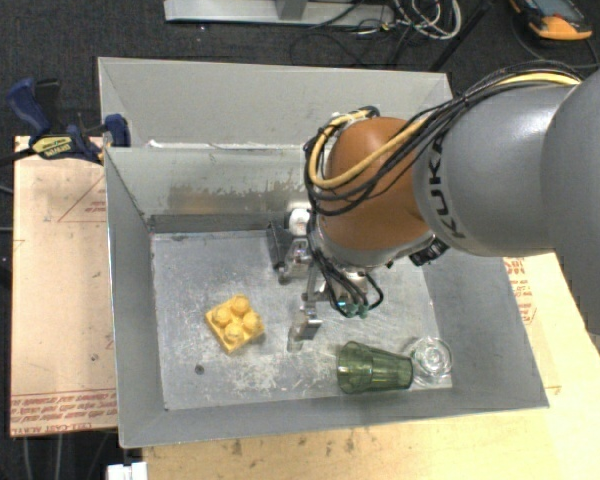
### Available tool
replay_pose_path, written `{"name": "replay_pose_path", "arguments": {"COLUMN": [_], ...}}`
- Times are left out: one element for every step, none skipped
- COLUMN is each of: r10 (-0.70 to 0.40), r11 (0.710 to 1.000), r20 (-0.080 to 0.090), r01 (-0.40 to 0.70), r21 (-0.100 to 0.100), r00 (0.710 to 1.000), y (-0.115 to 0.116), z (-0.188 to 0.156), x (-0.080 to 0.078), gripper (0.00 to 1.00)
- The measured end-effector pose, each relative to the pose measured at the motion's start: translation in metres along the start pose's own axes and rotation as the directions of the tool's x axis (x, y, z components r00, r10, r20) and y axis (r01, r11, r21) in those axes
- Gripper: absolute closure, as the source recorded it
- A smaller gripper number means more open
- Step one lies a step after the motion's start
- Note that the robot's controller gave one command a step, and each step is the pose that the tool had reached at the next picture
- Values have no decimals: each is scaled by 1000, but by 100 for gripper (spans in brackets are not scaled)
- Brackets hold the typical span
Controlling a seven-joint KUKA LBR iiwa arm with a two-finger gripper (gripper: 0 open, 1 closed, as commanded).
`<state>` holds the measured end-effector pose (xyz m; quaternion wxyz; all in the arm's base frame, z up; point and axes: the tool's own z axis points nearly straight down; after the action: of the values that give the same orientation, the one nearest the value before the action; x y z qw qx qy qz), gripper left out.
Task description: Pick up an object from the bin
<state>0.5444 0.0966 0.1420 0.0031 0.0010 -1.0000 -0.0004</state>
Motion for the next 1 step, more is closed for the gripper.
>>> {"name": "replay_pose_path", "arguments": {"r10": [2], "r11": [1000], "r20": [6], "r01": [-2], "r21": [-1], "r00": [1000], "y": [0], "z": [-3], "x": [-2], "gripper": [0]}}
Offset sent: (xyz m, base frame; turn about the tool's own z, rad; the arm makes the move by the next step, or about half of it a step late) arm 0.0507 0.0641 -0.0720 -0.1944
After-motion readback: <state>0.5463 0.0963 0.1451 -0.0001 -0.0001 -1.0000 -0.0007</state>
